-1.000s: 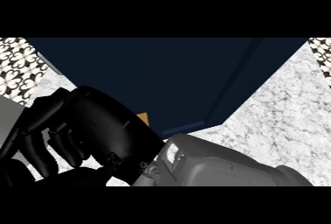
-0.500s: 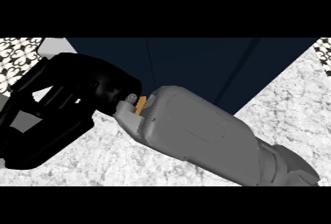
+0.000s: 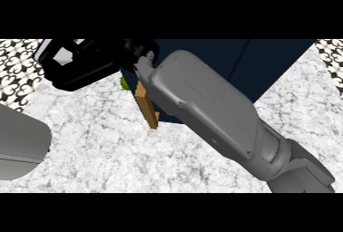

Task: Pick up the wine, place it into the cabinet and close the cabinet

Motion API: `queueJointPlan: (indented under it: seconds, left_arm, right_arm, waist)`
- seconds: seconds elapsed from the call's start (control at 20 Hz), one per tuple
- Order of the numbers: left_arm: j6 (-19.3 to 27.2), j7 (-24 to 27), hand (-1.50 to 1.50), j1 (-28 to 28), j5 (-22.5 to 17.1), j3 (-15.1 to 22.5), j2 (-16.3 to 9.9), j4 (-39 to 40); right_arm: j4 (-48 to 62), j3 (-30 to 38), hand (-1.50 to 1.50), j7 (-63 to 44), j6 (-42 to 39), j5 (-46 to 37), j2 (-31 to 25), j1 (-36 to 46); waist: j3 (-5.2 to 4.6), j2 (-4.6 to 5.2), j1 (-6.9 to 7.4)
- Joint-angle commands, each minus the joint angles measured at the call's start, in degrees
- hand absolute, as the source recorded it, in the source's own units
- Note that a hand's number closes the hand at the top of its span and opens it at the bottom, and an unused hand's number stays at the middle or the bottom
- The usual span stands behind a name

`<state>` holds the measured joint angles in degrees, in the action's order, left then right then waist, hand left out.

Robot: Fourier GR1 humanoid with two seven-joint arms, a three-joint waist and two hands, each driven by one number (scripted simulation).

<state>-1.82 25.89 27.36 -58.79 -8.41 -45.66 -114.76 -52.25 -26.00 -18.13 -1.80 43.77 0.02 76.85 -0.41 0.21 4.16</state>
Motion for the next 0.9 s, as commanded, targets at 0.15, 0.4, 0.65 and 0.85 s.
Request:
queueJointPlan:
  seconds: [0.15,0.4,0.65,0.85]
  left_arm:
    - [-0.7,-1.1,-1.50,1.0,0.1,-1.3,-0.2,-1.4]
    - [-3.1,-2.4,-1.50,-0.6,-2.5,-0.3,-0.4,-1.1]
    - [-1.5,-3.2,-1.50,-0.9,-2.2,1.2,0.2,-2.9]
    - [-0.8,-4.5,-1.50,-2.0,-2.6,3.7,0.6,-4.5]
  right_arm:
    - [9.8,3.4,1.50,7.0,-1.4,-2.7,-5.7,-2.6]
    - [11.6,4.6,1.50,9.6,-3.9,-2.5,-8.0,-3.4]
    - [11.5,5.5,1.50,12.5,-4.1,-2.0,-9.7,-5.4]
    - [12.9,4.1,1.50,13.3,-4.4,-1.9,-8.3,-4.8]
  waist:
    - [0.39,0.71,-1.44]
    - [0.31,1.45,-2.19]
    - [0.44,1.51,-3.83]
    - [0.31,1.85,-4.02]
